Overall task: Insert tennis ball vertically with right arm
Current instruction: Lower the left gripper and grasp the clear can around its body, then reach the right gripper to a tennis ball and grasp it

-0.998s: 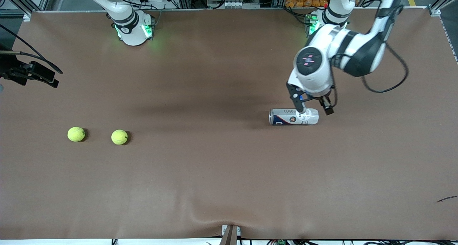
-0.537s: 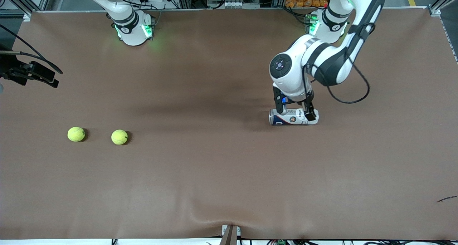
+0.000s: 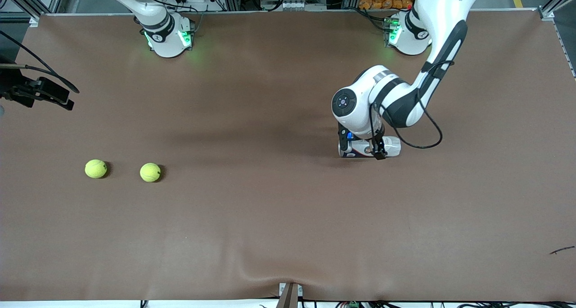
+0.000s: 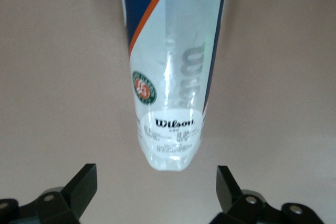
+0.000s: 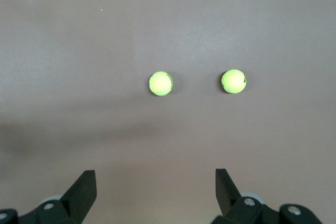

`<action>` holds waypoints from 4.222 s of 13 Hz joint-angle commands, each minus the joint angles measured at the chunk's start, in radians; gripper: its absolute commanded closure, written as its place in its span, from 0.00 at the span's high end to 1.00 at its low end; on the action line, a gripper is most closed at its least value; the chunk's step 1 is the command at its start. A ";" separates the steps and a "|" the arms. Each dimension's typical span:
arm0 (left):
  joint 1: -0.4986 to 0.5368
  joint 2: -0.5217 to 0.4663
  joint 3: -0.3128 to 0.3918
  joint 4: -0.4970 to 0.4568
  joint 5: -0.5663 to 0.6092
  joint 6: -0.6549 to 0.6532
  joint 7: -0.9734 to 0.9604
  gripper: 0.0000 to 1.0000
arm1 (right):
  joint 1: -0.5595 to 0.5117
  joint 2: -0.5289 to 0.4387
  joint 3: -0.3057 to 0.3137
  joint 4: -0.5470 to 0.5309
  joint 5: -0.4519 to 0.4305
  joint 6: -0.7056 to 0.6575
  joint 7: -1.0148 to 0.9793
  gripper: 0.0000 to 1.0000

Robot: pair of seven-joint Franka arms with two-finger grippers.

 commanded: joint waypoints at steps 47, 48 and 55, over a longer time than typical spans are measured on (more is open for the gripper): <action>-0.055 0.177 0.000 0.032 0.190 0.082 -0.101 0.72 | 0.033 0.429 0.000 -0.495 -0.004 0.874 -0.013 1.00; -0.055 0.175 0.000 0.033 0.190 0.082 -0.104 0.72 | 0.034 0.446 0.000 -0.490 -0.005 0.879 -0.015 1.00; -0.055 0.171 -0.025 0.108 0.148 0.083 -0.121 0.73 | 0.023 0.508 0.000 -0.469 -0.007 0.900 -0.015 1.00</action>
